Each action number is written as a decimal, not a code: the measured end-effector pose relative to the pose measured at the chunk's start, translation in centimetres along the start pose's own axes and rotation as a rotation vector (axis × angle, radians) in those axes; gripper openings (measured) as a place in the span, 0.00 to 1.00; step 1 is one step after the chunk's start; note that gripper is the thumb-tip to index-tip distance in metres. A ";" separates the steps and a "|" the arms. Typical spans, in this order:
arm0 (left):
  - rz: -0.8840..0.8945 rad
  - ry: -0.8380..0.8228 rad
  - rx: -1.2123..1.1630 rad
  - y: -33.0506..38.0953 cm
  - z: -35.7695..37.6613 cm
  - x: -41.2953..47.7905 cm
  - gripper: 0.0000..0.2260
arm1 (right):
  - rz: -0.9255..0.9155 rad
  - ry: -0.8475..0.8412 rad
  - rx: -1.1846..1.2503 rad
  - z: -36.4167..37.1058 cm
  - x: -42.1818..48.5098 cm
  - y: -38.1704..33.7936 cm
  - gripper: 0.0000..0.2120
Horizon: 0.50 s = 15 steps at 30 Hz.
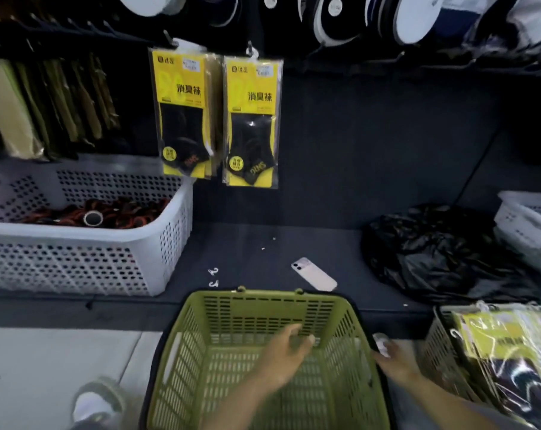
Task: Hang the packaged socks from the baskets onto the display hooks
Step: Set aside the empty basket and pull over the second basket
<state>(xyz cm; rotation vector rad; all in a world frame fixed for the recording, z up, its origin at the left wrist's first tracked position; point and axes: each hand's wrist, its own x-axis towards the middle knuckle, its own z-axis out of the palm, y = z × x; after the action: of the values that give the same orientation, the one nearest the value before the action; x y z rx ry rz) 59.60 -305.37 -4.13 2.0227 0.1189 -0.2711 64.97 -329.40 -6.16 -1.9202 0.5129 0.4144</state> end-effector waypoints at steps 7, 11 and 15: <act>-0.151 -0.149 -0.095 -2.6 5.5 -4.0 0.24 | -0.010 -0.057 0.050 1.8 -3.2 3.1 0.11; -0.228 -0.217 -0.059 -4.4 4.6 -5.6 0.25 | -0.022 -0.185 0.056 6.4 -5.5 1.9 0.07; -0.323 -0.248 0.046 -8.5 0.0 -7.5 0.28 | 0.044 -0.334 0.150 13.3 -7.2 -0.2 0.09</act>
<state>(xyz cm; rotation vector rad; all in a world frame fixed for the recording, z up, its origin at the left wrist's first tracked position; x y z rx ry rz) 50.61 -301.31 -9.72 1.9928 0.2860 -0.7307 58.29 -315.90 -7.49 -1.6552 0.3554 0.6915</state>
